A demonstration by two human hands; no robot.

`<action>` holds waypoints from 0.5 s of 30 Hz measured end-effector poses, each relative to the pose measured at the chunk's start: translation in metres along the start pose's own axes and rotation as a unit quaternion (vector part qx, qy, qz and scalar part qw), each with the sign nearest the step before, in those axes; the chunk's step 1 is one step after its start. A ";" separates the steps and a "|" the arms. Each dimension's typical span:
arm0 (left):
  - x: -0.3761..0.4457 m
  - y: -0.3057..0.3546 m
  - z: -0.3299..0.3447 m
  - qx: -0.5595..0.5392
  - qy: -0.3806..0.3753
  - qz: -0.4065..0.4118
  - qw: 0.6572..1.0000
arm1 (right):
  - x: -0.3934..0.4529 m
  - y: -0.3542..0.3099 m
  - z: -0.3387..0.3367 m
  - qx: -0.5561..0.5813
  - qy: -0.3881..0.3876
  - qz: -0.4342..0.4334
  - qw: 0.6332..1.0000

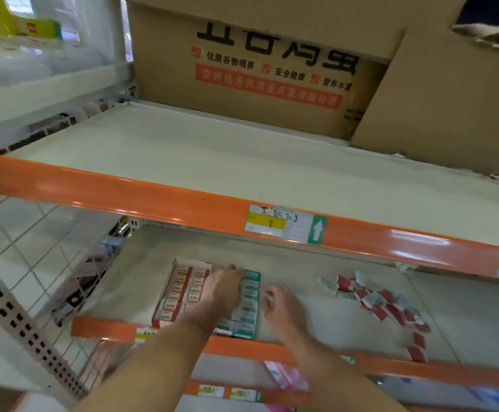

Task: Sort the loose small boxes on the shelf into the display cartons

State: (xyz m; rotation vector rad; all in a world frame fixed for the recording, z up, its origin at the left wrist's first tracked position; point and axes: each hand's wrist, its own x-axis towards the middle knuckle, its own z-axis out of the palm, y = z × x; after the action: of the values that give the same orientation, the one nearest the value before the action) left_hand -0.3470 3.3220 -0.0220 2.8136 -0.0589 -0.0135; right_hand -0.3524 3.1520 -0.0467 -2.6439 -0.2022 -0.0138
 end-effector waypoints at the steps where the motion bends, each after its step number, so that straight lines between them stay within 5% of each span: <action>1: 0.002 0.010 0.004 -0.003 -0.001 0.008 1.000 | -0.002 0.008 -0.004 0.005 0.003 0.006 1.000; 15: 0.018 0.145 0.068 0.020 -0.080 0.111 0.990 | -0.028 0.139 -0.060 0.009 0.020 0.111 0.994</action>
State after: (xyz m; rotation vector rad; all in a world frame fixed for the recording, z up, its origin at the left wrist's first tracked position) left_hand -0.3354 3.1617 -0.0399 2.8229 -0.4117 -0.1879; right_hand -0.3587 2.9989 -0.0597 -2.6308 0.1041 0.0091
